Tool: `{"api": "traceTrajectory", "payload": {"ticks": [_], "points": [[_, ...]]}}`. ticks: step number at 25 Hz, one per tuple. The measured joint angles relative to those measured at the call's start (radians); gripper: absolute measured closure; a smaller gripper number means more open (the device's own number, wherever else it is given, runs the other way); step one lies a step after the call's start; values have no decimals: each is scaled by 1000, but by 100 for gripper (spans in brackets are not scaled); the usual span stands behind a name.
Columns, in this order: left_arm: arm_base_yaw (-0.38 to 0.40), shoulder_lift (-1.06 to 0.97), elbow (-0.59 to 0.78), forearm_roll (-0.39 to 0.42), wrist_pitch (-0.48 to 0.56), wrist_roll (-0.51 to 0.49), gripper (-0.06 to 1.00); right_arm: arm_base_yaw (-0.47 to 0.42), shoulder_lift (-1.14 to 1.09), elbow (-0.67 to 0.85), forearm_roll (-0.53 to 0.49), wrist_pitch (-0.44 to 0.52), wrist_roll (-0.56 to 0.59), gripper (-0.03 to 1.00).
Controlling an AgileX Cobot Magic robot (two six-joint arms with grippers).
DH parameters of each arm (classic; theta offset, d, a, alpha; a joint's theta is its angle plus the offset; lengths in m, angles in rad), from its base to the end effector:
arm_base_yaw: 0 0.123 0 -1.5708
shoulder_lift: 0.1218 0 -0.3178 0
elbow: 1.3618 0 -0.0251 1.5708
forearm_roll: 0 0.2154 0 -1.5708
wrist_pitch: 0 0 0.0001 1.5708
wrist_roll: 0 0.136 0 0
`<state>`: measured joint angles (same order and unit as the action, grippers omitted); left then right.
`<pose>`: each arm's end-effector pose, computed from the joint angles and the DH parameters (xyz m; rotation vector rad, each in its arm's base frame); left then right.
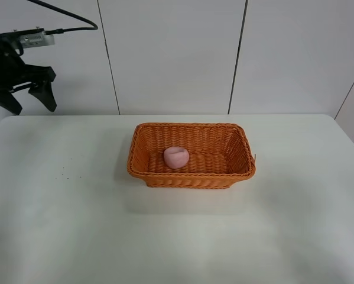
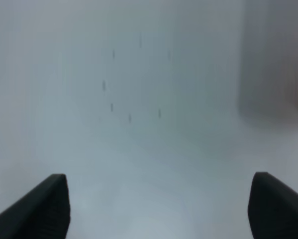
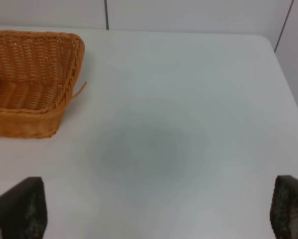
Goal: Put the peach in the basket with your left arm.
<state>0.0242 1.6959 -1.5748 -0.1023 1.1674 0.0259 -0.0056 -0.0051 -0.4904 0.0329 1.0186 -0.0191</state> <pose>0.3431 -0.0045 0.3227 -0.0289 2.7671 -0.1277 -0.0264 0.0040 0.2420 -0.0141 2.0063 0.0233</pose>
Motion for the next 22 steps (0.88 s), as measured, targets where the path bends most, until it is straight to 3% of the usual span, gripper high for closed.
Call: {"api": "traceTrajectory", "payload": {"ticks": [6,12,22], "points": [[0,-361,342,2,0,10,19,0,0,0,0,0,0,27],[0,-722,674,61,0,39,19,0,0,0,0,0,0,27],[0,-1277,1055,67,-80,40,19,0,0,0,0,0,0,27]]}}
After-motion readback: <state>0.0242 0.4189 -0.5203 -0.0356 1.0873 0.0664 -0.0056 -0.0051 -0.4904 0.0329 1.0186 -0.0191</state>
